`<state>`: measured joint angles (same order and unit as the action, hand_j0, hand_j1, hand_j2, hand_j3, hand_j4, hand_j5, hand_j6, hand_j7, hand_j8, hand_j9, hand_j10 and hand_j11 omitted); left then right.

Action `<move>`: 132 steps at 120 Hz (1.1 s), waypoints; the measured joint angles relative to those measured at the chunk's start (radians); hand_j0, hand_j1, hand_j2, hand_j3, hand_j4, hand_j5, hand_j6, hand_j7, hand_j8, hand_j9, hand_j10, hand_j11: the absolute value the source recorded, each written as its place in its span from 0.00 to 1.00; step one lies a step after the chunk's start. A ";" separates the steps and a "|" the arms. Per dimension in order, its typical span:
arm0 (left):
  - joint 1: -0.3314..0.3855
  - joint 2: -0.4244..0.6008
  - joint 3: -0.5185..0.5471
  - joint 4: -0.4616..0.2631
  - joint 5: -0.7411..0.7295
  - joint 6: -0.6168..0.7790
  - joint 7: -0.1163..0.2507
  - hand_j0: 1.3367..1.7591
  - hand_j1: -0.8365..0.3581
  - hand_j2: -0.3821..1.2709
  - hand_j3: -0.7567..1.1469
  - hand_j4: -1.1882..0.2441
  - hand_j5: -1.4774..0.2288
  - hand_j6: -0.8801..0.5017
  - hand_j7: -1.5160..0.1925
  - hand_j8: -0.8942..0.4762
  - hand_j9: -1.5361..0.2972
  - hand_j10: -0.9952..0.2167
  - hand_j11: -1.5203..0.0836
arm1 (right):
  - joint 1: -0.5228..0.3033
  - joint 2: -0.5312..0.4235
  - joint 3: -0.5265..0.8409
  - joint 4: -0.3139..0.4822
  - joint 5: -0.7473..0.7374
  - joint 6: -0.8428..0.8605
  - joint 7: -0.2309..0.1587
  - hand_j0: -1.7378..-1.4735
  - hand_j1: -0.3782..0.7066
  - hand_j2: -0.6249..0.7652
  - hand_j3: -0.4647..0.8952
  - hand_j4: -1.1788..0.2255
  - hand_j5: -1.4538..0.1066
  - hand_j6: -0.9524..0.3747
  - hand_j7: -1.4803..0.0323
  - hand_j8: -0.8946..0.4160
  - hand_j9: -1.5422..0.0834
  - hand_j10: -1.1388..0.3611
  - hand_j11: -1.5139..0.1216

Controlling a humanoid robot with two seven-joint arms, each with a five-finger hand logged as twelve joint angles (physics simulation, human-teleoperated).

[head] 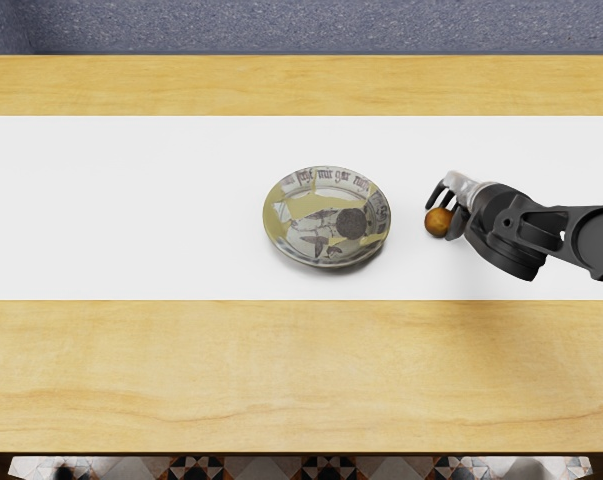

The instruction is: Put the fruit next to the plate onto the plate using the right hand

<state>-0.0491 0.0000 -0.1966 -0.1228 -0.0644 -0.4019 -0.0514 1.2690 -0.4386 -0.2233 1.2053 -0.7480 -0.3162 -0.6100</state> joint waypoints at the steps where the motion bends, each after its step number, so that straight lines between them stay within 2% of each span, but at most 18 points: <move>1: 0.000 0.000 0.000 0.000 0.000 0.000 0.000 0.76 0.98 0.23 0.40 0.82 0.86 0.63 0.88 0.64 0.83 0.81 0.94 | 0.000 0.000 0.000 0.000 0.000 0.000 0.000 0.33 0.56 0.39 0.34 0.46 0.47 0.33 0.51 0.32 0.50 0.47 0.47; 29: 0.000 0.000 0.000 0.000 0.000 0.000 0.000 0.76 0.98 0.23 0.40 0.82 0.86 0.63 0.88 0.64 0.83 0.81 0.94 | 0.000 -0.001 -0.001 0.000 -0.001 -0.001 0.000 0.32 0.59 0.47 0.34 0.43 0.42 0.35 0.47 0.32 0.46 0.48 0.43; 40: 0.000 0.000 0.000 0.000 0.000 0.000 0.000 0.76 0.98 0.23 0.40 0.82 0.86 0.63 0.88 0.64 0.83 0.81 0.94 | -0.005 -0.001 0.001 0.001 -0.012 -0.001 0.000 0.33 0.58 0.46 0.34 0.42 0.41 0.34 0.45 0.32 0.44 0.47 0.41; 60: 0.000 0.000 0.000 0.000 0.000 0.000 0.000 0.76 0.98 0.23 0.40 0.82 0.86 0.63 0.88 0.64 0.83 0.81 0.94 | -0.007 -0.003 0.001 0.002 -0.014 -0.002 0.000 0.34 0.57 0.50 0.34 0.40 0.38 0.33 0.42 0.30 0.42 0.45 0.39; 94: 0.000 0.000 0.000 0.000 0.000 0.000 0.000 0.76 0.98 0.23 0.40 0.82 0.86 0.63 0.88 0.64 0.83 0.81 0.94 | -0.002 -0.020 0.006 0.010 -0.011 0.002 -0.001 0.32 0.59 0.61 0.34 0.38 0.36 0.31 0.40 0.27 0.40 0.40 0.38; 132: 0.000 0.000 0.000 0.000 0.000 0.000 0.000 0.76 0.98 0.23 0.40 0.82 0.86 0.63 0.88 0.64 0.83 0.81 0.94 | 0.002 -0.050 0.053 0.038 -0.005 0.025 -0.001 0.31 0.62 0.68 0.34 0.38 0.35 0.31 0.39 0.27 0.40 0.37 0.38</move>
<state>-0.0491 0.0000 -0.1964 -0.1227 -0.0647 -0.4019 -0.0514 1.2712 -0.4883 -0.1700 1.2434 -0.7526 -0.2908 -0.6106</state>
